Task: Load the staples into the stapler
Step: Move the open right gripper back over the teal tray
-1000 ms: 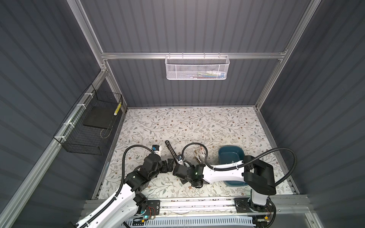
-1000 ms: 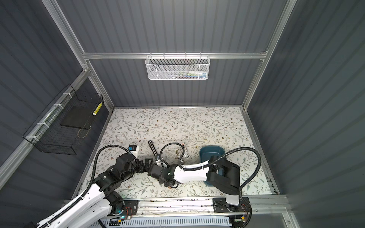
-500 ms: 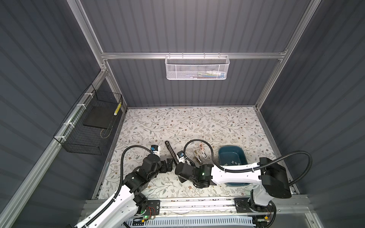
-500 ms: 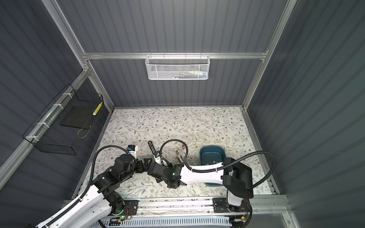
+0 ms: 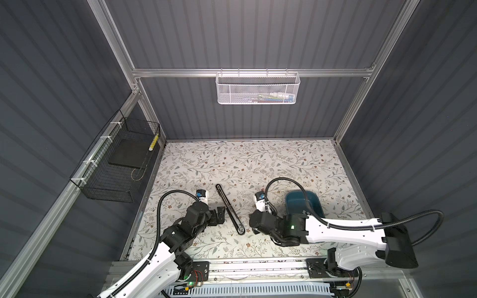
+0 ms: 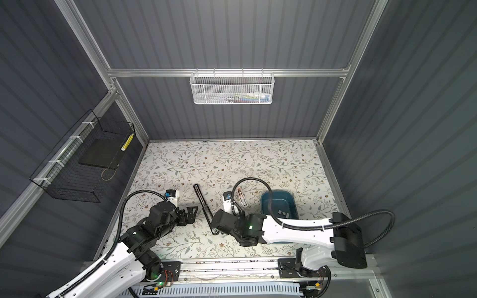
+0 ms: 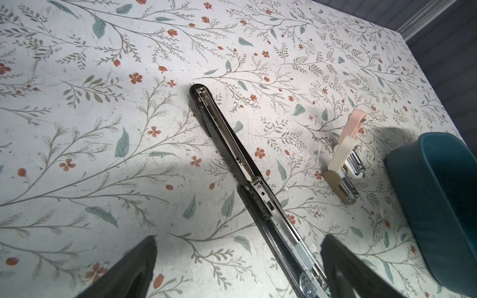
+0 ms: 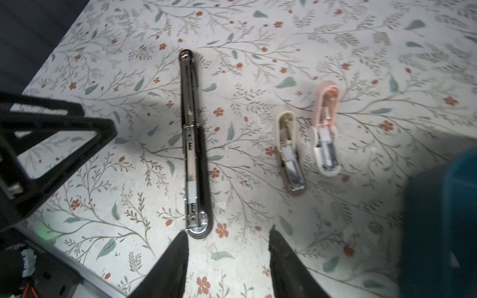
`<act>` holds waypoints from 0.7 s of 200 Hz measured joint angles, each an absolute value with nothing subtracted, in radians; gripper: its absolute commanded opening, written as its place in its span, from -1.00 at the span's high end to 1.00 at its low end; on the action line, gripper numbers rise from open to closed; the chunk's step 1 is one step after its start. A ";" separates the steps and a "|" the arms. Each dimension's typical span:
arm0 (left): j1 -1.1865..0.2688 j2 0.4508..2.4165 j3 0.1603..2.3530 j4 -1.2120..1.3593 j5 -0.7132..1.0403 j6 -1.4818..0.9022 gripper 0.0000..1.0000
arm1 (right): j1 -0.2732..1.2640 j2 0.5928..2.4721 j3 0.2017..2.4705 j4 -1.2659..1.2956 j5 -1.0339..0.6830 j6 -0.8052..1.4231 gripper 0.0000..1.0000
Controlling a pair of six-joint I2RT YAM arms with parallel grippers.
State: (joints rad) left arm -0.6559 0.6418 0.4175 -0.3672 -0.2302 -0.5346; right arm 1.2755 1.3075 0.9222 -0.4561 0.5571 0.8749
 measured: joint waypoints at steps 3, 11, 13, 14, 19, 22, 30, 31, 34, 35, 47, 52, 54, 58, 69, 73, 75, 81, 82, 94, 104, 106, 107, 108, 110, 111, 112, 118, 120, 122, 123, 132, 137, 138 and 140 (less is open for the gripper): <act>-0.656 0.645 0.418 -0.367 -0.237 -0.535 -0.99 | 1.264 1.292 0.915 -0.469 0.559 0.886 -0.03; -0.656 0.654 0.418 -0.367 -0.253 -0.534 -0.99 | 1.215 1.240 0.884 -0.509 0.557 0.924 -0.02; -0.656 0.657 0.418 -0.367 -0.257 -0.534 -0.99 | 1.205 1.230 0.878 -0.518 0.556 0.933 -0.02; -0.656 0.657 0.418 -0.367 -0.259 -0.534 -0.99 | 1.197 1.221 0.872 -0.525 0.555 0.939 -0.01; -0.656 0.664 0.418 -0.366 -0.267 -0.534 -0.99 | 1.165 1.188 0.850 -0.551 0.552 0.962 0.00; -0.656 0.670 0.418 -0.367 -0.275 -0.533 -0.99 | 1.153 1.172 0.841 -0.564 0.550 0.971 0.00; -0.656 0.680 0.418 -0.367 -0.289 -0.533 -0.99 | 1.108 1.111 0.804 -0.609 0.550 1.002 0.01; -0.656 0.681 0.418 -0.367 -0.290 -0.533 -0.99 | 1.105 1.105 0.801 -0.613 0.550 1.004 0.02; -0.656 0.683 0.418 -0.367 -0.295 -0.532 -0.99 | 1.098 1.091 0.789 -0.627 0.549 1.013 0.02; -0.656 0.685 0.418 -0.368 -0.296 -0.532 -0.99 | 1.093 1.082 0.786 -0.630 0.549 1.015 0.02; -0.656 0.688 0.418 -0.368 -0.315 -0.531 -0.99 | 1.073 0.995 0.745 -0.691 0.553 1.052 0.03; -0.656 0.687 0.418 -0.368 -0.320 -0.531 -0.99 | 1.068 0.956 0.730 -0.718 0.556 1.070 0.06; -0.656 0.687 0.418 -0.368 -0.323 -0.531 -0.99 | 1.066 0.945 0.725 -0.727 0.556 1.075 0.07; -0.656 0.685 0.418 -0.368 -0.325 -0.531 -0.99 | 1.062 0.916 0.715 -0.747 0.558 1.087 0.10; -0.656 0.680 0.418 -0.368 -0.330 -0.531 -0.99 | 1.042 0.842 0.691 -0.799 0.558 1.124 0.15; -0.656 0.677 0.418 -0.368 -0.330 -0.531 -0.99 | 1.032 0.818 0.682 -0.814 0.559 1.128 0.16; -0.656 0.675 0.418 -0.367 -0.331 -0.531 -0.99 | 1.027 0.809 0.679 -0.820 0.559 1.137 0.16; -0.656 0.668 0.418 -0.367 -0.331 -0.531 -0.99 | 1.011 0.772 0.662 -0.844 0.559 1.150 0.15; -0.656 0.666 0.418 -0.367 -0.331 -0.531 -0.99 | 1.006 0.765 0.659 -0.847 0.560 1.155 0.15; -0.656 0.649 0.418 -0.367 -0.332 -0.531 -0.99 | 0.966 0.705 0.619 -0.883 0.556 1.174 0.13; -0.656 0.636 0.418 -0.367 -0.333 -0.531 -0.99 | 0.920 0.664 0.588 -0.906 0.544 1.171 0.14; -0.656 0.634 0.418 -0.367 -0.333 -0.531 -0.99 | 0.910 0.659 0.582 -0.907 0.542 1.166 0.14; -0.656 0.632 0.418 -0.367 -0.333 -0.531 -0.99 | 0.910 0.659 0.582 -0.907 0.542 1.166 0.14; -0.656 0.632 0.418 -0.367 -0.333 -0.531 -0.99 | 0.897 0.654 0.579 -0.909 0.535 1.165 0.14; -0.656 0.630 0.418 -0.367 -0.333 -0.531 -0.99 | 0.886 0.650 0.574 -0.910 0.534 1.163 0.14; -0.656 0.629 0.418 -0.367 -0.333 -0.531 -0.99 | 0.881 0.648 0.572 -0.910 0.531 1.160 0.14; -0.656 0.629 0.418 -0.367 -0.333 -0.531 -0.99 | 0.875 0.647 0.570 -0.910 0.528 1.158 0.14; -0.656 0.625 0.418 -0.367 -0.333 -0.531 -0.99 | 0.835 0.641 0.561 -0.909 0.514 1.141 0.15; -0.656 0.624 0.418 -0.367 -0.333 -0.531 -0.99 | 0.820 0.642 0.559 -0.907 0.506 1.126 0.15; -0.656 0.623 0.418 -0.367 -0.333 -0.531 -0.99 | 0.807 0.642 0.558 -0.907 0.500 1.121 0.15; -0.656 0.623 0.418 -0.366 -0.333 -0.531 -0.99 | 0.797 0.642 0.557 -0.906 0.498 1.118 0.15; -0.656 0.622 0.418 -0.367 -0.333 -0.531 -0.99 | 0.733 0.654 0.556 -0.889 0.461 1.081 0.17; -0.656 0.622 0.418 -0.367 -0.333 -0.531 -0.99 | 0.690 0.668 0.556 -0.873 0.438 1.054 0.18; -0.656 0.622 0.418 -0.367 -0.333 -0.531 -0.99 | 0.685 0.670 0.556 -0.870 0.434 1.052 0.17; -0.656 0.622 0.418 -0.367 -0.333 -0.531 -0.99 | 0.674 0.676 0.556 -0.863 0.424 1.040 0.17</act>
State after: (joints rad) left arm -0.6559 0.6220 0.4175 -0.3668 -0.3328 -0.5312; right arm 0.6739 0.6762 0.5556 -0.8631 0.4240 1.0397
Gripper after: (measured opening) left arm 0.996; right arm 0.417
